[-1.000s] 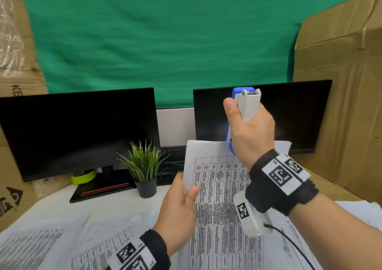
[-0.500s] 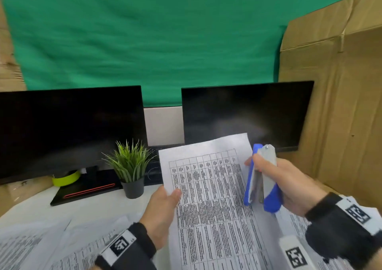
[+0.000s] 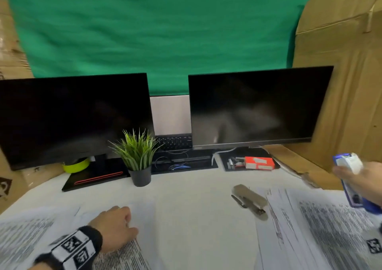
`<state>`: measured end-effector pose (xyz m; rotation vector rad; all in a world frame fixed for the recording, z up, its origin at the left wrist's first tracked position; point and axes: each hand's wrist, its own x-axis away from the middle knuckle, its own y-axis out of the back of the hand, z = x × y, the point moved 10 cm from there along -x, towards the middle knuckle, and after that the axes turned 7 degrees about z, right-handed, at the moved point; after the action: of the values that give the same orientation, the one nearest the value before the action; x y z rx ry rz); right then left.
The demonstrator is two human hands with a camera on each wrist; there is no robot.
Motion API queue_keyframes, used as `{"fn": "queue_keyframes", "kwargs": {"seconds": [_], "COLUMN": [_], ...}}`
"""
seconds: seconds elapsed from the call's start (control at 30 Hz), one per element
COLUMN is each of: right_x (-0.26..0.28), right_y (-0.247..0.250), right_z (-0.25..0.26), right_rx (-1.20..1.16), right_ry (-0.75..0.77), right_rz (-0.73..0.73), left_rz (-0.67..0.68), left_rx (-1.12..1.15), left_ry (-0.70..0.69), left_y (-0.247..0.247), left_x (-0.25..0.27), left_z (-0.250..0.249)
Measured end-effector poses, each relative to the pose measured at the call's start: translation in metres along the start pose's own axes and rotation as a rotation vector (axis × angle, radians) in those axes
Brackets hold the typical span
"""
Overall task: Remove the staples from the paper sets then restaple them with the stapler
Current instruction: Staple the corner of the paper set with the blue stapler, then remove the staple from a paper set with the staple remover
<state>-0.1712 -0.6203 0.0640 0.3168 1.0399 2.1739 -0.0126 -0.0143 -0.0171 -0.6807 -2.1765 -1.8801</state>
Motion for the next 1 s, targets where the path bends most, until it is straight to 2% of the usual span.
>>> {"fn": "queue_keyframes", "kwargs": {"seconds": [0.03,0.07,0.13,0.17,0.3,0.43,0.5,0.57,0.63,0.73,0.8,0.9,1.0], "right_x": [0.026,0.037,0.050,0.051,0.029,0.028,0.030,0.035,0.041,0.046,0.044,0.051,0.076], "right_y": [-0.012,-0.036,-0.089,-0.108,-0.166,-0.195,-0.206,-0.220,-0.228,-0.227,-0.231,-0.226,-0.218], "right_z": [0.040,0.063,0.090,0.101,0.131,0.160,0.169,0.166,0.167,0.174,0.178,0.193,0.212], "right_rx": [0.009,0.026,0.101,0.181,0.418,0.573,0.672,0.825,0.934,0.886,0.794,0.496,0.157], "right_ry": [0.014,0.021,0.018,0.033,0.156,0.240,0.290,0.278,0.326,0.373,0.389,0.382,0.409], "right_rz": [0.043,0.157,0.382,0.438,0.424,0.447,0.442,0.472,0.441,0.384,0.352,0.313,0.415], "left_rz": [0.033,0.075,0.150,0.165,0.163,0.055,-0.002,-0.055,-0.026,0.055,0.050,0.026,-0.010], "left_rx": [-0.005,-0.004,-0.011,-0.022,-0.015,-0.002,-0.031,-0.075,-0.139,-0.132,-0.088,-0.018,0.064], "left_ry": [0.015,0.012,-0.016,-0.025,-0.060,-0.071,-0.029,0.063,0.177,0.232,0.233,0.222,0.165], "left_y": [-0.003,-0.007,-0.016,-0.020,-0.032,-0.030,-0.020,-0.006,0.000,-0.004,-0.003,0.003,0.014], "left_x": [-0.001,-0.001,0.001,0.002,0.005,0.005,-0.003,-0.012,-0.020,-0.030,-0.033,-0.036,-0.041], "left_z": [0.008,0.011,0.010,0.008,-0.010,-0.014,-0.001,0.022,0.050,0.079,0.088,0.091,0.093]}}
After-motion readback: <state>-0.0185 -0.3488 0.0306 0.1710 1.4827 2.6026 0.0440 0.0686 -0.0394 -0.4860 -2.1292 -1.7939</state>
